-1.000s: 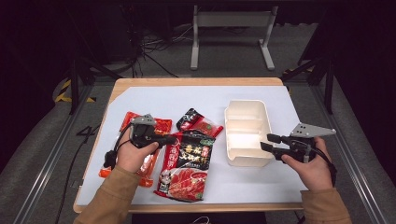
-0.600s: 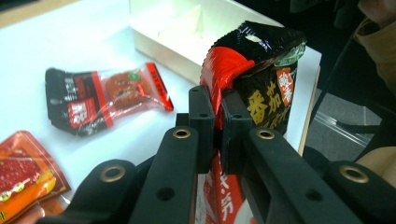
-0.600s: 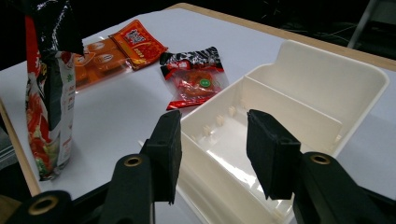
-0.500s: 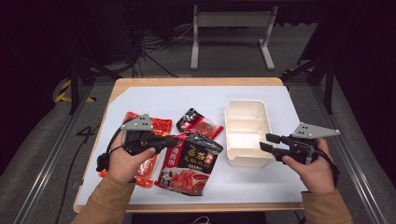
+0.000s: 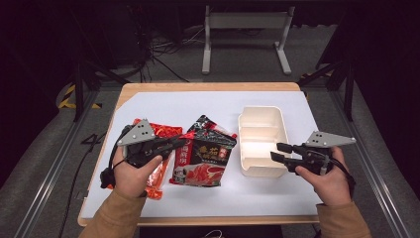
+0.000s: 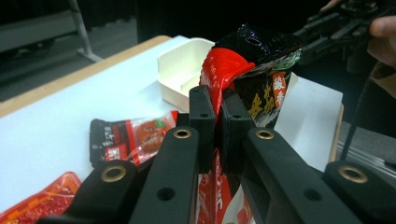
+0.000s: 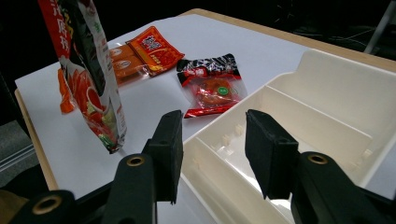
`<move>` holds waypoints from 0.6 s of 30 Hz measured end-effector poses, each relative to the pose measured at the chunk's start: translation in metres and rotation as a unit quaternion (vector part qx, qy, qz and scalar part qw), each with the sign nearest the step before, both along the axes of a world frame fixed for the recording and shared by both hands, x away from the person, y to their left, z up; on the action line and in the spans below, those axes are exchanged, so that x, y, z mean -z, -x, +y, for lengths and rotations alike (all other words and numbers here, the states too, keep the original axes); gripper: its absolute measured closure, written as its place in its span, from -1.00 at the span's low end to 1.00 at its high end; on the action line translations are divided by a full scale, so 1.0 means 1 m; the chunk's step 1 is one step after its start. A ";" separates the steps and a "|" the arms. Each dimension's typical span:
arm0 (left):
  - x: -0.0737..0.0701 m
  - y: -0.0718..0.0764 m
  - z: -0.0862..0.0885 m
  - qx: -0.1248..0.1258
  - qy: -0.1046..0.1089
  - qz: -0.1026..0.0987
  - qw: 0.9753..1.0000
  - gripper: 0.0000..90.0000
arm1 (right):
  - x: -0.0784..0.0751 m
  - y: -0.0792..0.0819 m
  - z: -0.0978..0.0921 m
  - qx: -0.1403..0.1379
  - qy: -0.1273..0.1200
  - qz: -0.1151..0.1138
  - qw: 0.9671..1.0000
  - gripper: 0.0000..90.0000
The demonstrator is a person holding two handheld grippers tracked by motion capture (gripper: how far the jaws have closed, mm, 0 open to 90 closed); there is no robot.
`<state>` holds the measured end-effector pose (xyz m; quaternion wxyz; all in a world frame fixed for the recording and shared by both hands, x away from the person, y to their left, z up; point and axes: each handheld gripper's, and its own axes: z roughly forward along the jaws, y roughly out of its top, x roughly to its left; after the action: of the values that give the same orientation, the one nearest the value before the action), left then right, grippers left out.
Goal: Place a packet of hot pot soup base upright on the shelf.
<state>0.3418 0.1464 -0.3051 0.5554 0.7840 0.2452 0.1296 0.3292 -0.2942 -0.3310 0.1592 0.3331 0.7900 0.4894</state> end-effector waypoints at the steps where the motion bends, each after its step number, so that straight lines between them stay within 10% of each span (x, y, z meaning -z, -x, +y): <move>1: -0.001 0.000 0.000 0.000 -0.002 -0.003 1.000 0.92 | -0.001 0.000 0.002 -0.002 0.003 -0.001 1.000 0.25; 18: 0.003 -0.001 -0.007 -0.004 0.003 0.002 1.000 0.92 | -0.039 -0.013 0.067 -0.106 0.008 -0.026 0.994 0.16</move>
<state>0.3424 0.1397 -0.3076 0.5565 0.7817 0.2498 0.1301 0.3425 -0.2273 -0.2916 0.1297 0.2334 0.8204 0.5056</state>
